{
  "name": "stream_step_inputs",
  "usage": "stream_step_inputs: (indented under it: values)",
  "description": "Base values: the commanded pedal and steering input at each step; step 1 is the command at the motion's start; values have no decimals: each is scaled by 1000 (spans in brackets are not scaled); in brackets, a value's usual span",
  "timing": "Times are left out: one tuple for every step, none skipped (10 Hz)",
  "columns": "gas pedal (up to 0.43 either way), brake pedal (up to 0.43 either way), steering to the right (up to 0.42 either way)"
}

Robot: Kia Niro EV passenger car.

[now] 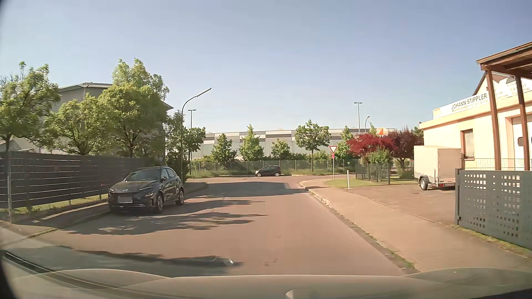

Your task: Follow the waypoints while adhering to traffic rules and regulations

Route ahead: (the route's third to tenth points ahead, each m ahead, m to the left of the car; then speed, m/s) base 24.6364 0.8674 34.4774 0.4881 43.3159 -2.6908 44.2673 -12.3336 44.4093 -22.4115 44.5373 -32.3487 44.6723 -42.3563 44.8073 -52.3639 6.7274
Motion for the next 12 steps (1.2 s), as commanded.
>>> stream_step_inputs:
  values:
    - [0, 0, -4]
    - [0, 0, -4]
    - [0, 0, -3]
    - [0, 0, 0]
    - [0, 0, 1]
    - [0, 0, 2]
    - [0, 0, 2]
    - [0, 0, 1]
    - [0, 0, 1]
    - [0, 0, 1]
    - [0, 0, 1]
    - [0, 0, 1]
